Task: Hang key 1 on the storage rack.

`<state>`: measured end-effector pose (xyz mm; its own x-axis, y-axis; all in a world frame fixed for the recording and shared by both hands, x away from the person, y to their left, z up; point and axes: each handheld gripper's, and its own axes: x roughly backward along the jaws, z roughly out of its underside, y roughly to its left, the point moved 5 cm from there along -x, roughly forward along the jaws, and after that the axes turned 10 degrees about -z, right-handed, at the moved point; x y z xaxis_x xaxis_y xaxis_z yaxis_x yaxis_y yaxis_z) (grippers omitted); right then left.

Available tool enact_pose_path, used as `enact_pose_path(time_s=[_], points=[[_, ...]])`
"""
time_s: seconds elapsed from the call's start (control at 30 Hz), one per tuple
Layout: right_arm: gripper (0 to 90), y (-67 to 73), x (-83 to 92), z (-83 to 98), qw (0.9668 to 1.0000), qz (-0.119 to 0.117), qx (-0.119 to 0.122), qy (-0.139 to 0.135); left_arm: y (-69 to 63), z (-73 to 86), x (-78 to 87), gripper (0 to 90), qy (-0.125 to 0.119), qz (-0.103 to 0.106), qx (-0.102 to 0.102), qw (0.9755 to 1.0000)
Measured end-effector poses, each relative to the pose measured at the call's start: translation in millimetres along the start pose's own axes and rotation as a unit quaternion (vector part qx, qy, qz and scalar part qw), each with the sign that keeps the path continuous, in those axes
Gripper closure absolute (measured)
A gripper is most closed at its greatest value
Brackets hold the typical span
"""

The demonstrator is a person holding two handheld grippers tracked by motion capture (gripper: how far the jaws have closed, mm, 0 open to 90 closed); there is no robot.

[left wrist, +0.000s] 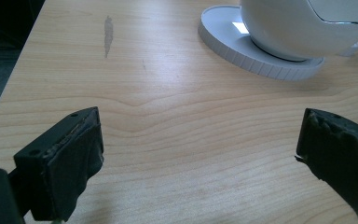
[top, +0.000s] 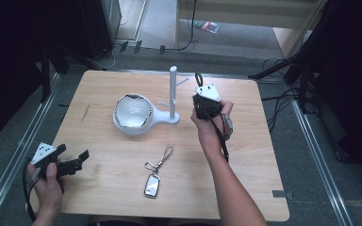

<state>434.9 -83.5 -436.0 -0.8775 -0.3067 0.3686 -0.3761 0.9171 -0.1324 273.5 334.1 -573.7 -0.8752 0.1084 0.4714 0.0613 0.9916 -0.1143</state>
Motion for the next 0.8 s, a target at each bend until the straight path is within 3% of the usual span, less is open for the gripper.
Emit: enact_pose_path(time_s=[0.8], points=[[79.9, 14.1, -16.5, -2.0, 0.9993, -0.004, 0.032, 0.018, 0.5, -0.1, -0.5, 1.1, 0.002, 0.001, 0.002, 1.0000]])
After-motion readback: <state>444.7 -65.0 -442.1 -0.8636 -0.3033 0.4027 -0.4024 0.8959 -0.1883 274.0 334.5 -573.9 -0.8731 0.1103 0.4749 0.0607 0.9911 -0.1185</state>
